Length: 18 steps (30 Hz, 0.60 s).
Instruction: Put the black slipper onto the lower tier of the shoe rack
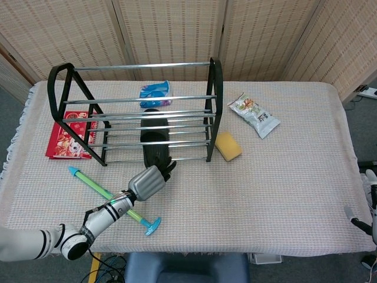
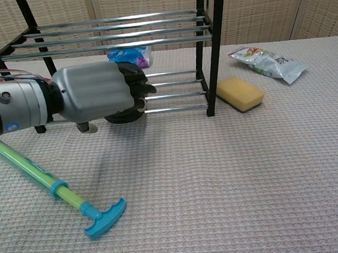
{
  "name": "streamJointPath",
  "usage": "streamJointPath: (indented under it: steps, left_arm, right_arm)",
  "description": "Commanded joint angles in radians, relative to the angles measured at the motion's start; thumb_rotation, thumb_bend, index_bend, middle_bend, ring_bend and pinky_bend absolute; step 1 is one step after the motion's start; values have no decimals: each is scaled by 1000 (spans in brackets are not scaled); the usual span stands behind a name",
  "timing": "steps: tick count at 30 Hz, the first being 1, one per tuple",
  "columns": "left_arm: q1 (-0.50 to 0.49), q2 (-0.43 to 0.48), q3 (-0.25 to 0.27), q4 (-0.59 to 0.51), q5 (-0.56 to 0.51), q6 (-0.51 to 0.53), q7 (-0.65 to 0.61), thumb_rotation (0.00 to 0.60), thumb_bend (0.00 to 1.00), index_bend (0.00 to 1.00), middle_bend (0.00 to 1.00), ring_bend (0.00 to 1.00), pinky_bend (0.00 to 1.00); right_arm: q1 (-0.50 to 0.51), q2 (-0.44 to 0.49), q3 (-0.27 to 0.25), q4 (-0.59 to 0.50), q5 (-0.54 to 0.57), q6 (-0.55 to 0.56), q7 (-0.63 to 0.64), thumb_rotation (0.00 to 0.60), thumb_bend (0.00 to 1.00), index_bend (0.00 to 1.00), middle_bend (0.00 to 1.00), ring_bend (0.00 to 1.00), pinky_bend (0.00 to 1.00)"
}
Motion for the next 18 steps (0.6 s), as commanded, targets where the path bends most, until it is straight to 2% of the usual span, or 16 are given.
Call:
streamJointPath:
  steps: [1, 6, 10, 18]
  left_arm:
    - [74, 57, 24, -84, 41, 82, -82, 600, 226, 242, 77, 77, 338]
    - [174, 116, 77, -141, 130, 186, -180, 600, 226, 243, 90, 77, 338]
    - [249, 162, 99, -181, 133, 251, -243, 600, 226, 244, 94, 77, 338]
    - [393, 280, 143, -218, 137, 316, -525, 600, 226, 253, 125, 78, 338]
  right_arm:
    - [2, 3, 1, -5, 0, -4, -3, 600, 209, 0, 171, 11, 133]
    - [13, 9, 4, -18, -3, -14, -12, 600, 209, 0, 171, 11, 132]
    - [21, 7, 3, -24, -8, -23, -20, 600, 208, 0, 173, 11, 133]
    - [33, 19, -7, -38, -14, -51, -23, 600, 209, 0, 173, 11, 133]
